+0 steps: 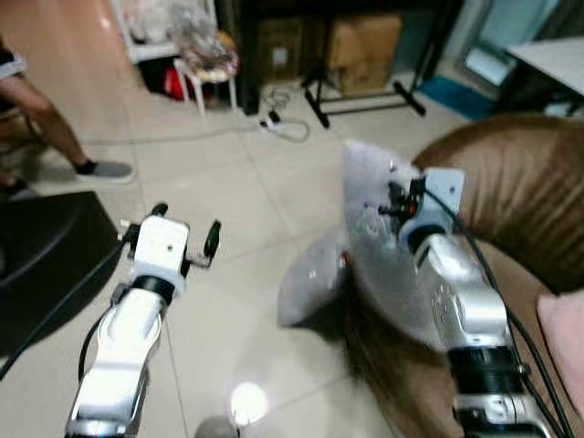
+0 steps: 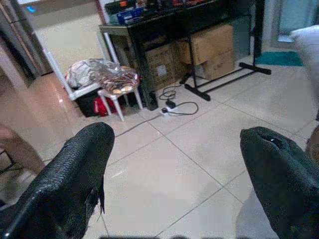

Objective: Move the pillow to the sofa from floor

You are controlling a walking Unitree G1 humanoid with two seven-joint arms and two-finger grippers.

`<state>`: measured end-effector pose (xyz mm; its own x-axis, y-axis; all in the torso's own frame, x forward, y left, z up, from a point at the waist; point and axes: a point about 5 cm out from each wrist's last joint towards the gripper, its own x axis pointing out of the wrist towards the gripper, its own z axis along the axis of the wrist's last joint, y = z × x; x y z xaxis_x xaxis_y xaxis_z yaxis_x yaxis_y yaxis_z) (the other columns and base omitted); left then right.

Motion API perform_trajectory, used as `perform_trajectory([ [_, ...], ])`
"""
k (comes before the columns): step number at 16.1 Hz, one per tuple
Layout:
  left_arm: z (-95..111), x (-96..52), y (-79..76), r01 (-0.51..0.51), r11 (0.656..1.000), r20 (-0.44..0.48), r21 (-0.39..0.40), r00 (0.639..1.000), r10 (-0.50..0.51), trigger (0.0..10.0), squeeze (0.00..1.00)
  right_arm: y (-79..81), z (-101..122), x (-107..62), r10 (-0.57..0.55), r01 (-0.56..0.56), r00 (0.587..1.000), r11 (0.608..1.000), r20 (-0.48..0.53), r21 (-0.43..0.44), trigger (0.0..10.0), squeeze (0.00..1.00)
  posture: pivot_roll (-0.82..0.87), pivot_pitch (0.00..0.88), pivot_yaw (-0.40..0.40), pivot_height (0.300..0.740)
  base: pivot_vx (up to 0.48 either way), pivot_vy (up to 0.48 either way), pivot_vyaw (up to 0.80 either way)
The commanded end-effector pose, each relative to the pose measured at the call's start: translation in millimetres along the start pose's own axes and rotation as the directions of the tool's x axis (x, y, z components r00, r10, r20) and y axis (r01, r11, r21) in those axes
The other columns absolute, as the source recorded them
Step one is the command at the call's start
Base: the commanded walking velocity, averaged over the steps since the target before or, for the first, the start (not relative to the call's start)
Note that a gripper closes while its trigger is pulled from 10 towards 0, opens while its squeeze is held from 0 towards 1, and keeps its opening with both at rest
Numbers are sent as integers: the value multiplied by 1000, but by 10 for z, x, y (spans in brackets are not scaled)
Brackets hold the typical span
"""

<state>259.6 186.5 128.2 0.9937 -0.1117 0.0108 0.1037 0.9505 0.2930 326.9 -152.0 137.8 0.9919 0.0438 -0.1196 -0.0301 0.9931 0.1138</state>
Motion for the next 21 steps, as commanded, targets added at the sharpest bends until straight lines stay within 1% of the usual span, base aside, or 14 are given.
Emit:
perform_trajectory([
  [1, -14, 0, 18, -13, 1000, -15, 0, 1000, 13, 10000, 0, 37, 129, -17, 25, -27, 997, 999, 74, 21, 10000, 0, 84, 0, -82, 740, 0, 0, 0],
  [3, -27, -5, 2, 3, 1000, -34, -22, 999, -4, 10000, 0, 23, 62, -22, 5, -6, 1000, 1000, 25, 27, 10000, 0, 83, 0, -79, 740, 0, 0, 0],
  [5, -16, 11, 22, -9, 999, -35, -39, 999, 7, 10000, 0, 17, 49, -22, -4, 3, 1000, 998, 25, 56, 10000, 0, 83, 0, -78, 740, 0, 0, -769],
  [9, -5, 3, 38, -46, 999, -20, -2, 999, 46, 10000, 0, 37, 50, -22, -2, 1, 1000, 998, 23, 71, 10000, 0, 85, 0, -75, 740, 0, 0, -778],
  [11, 13, 6, 41, -39, 999, -3, -1, 999, 39, 10000, 0, 43, 57, -19, -1, -1, 1000, 997, 23, 80, 10000, 0, 86, 0, -73, 740, 0, 0, -781],
  [15, 38, -5, 73, -22, 999, 11, -24, 1000, 22, 10000, 0, 74, 49, -17, 8, -10, 1000, 996, 21, 93, 10000, 0, 90, 0, -71, 740, 0, 0, -784],
  [19, 32, -14, 83, -23, 999, 10, -34, 1000, 23, 10000, 0, 138, 41, -8, 31, -33, 999, 996, 20, 82, 10000, 0, 95, 0, -74, 740, 332, 0, -781],
  [21, 33, -13, 89, -23, 999, 12, -36, 1000, 23, 10000, 0, 152, 43, -6, 40, -42, 999, 996, 24, 77, 10000, 0, 96, 0, -75, 740, 345, 0, 0],
])
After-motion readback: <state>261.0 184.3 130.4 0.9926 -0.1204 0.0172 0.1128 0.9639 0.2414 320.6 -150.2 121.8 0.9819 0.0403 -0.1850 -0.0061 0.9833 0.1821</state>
